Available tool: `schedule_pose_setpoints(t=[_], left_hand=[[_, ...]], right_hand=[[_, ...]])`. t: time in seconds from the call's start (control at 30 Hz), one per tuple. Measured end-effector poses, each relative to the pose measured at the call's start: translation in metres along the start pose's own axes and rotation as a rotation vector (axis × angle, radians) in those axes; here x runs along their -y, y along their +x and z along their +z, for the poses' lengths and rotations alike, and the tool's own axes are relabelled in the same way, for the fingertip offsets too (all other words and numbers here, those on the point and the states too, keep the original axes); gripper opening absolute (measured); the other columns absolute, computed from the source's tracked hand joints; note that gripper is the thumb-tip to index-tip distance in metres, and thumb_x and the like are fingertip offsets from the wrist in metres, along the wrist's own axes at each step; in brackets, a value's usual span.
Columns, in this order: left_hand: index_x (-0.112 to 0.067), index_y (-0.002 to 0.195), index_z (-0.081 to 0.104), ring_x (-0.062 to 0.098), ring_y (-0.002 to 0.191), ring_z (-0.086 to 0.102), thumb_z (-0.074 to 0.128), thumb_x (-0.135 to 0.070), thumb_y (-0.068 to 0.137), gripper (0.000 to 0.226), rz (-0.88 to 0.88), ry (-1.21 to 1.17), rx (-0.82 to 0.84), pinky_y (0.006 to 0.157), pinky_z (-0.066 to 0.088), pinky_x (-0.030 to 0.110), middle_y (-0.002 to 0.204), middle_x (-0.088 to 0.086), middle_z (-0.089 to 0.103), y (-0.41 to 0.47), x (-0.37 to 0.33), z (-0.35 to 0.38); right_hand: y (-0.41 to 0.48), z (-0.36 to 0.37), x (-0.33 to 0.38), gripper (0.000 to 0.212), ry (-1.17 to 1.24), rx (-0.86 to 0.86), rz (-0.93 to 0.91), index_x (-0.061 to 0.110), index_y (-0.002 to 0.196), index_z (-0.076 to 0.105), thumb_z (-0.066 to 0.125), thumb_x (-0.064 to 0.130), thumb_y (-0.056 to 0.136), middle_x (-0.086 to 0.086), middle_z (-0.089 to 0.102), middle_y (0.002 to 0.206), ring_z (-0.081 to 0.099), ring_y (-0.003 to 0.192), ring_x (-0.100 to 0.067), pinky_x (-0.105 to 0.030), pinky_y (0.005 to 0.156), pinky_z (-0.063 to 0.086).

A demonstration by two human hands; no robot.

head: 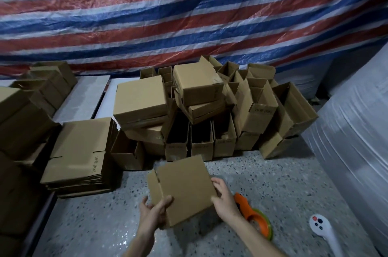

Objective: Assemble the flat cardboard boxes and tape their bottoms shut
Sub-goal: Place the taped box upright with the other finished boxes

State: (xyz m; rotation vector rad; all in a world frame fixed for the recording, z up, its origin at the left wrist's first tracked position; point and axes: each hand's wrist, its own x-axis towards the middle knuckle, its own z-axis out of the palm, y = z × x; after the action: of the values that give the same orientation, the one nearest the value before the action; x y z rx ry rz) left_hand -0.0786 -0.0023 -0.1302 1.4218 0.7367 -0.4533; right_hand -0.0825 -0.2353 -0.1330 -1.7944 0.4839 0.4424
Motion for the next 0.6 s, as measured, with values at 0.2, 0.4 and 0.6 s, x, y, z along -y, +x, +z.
schedule_pose_setpoints(t=[0.2,0.4,0.6], left_hand=[[-0.023,0.156,0.015,0.022,0.136,0.035,0.099,-0.024,0.032,0.15,0.435,0.361,-0.005,0.116,0.034,0.05,0.148,0.0,0.034,0.0,0.03,0.007],[-0.014,0.133,0.036,0.017,0.107,0.059,0.091,0.013,0.055,0.099,0.243,0.19,0.118,0.072,0.056,0.016,0.126,0.013,0.055,-0.005,0.083,0.01],[-0.015,0.127,0.052,0.006,0.095,0.067,0.082,-0.004,0.074,0.062,0.144,0.081,0.235,0.068,0.052,0.016,0.116,0.011,0.067,-0.02,0.067,0.007]], right_hand=[[-0.011,0.03,0.0,0.074,-0.126,-0.034,0.038,0.035,0.152,0.033,0.065,0.057,0.089,0.001,0.041,0.149,0.047,0.13,-0.018,-0.038,0.11,0.041],[-0.037,0.055,-0.013,0.126,0.226,0.147,0.217,0.038,0.156,0.025,0.065,0.089,0.047,0.005,0.047,0.151,0.044,0.138,-0.024,-0.052,0.115,0.035],[-0.045,0.054,-0.011,0.069,0.23,0.003,0.359,0.033,0.151,0.037,0.067,0.038,0.09,-0.005,0.051,0.144,0.057,0.116,-0.027,-0.05,0.089,0.058]])
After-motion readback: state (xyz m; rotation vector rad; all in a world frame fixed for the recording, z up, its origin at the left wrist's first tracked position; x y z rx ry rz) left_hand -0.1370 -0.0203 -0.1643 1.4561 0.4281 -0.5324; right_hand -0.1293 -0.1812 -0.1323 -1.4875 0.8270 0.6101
